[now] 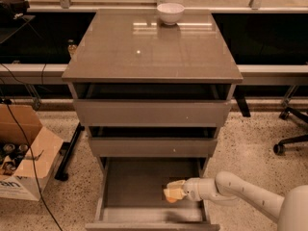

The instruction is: Pick orange from bottom drawer and place on counter

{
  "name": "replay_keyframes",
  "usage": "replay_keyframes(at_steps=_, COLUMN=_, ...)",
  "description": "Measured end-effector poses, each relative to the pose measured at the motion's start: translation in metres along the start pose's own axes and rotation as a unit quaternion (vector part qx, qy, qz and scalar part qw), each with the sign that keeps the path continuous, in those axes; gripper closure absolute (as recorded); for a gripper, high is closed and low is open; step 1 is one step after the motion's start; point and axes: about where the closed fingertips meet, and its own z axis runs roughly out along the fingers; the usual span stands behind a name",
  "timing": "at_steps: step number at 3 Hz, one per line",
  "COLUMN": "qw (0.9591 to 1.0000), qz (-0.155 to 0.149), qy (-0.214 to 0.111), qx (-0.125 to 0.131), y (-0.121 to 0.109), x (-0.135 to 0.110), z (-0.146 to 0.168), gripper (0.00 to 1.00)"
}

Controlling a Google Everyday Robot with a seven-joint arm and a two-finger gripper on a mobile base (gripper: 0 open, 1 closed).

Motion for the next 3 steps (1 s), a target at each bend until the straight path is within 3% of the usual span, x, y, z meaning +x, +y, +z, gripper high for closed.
replay_keyframes(at_steps=1, qw=0.9998, qz=-0.011, qy=-0.014, qx=-0.005, y=0.004, x=-0.012, z=-0.005, gripper=1.00)
replay_keyframes(at_steps=2, qw=0.9979, qz=-0.054, qy=-0.034, qx=-0.014, y=0.019, x=-0.048, z=-0.023, gripper=1.00)
replay_keyframes(at_steps=3, qw=0.9914, qz=-0.117, qy=-0.056, qx=-0.022, y=0.045, x=-0.095, z=-0.053, gripper=1.00)
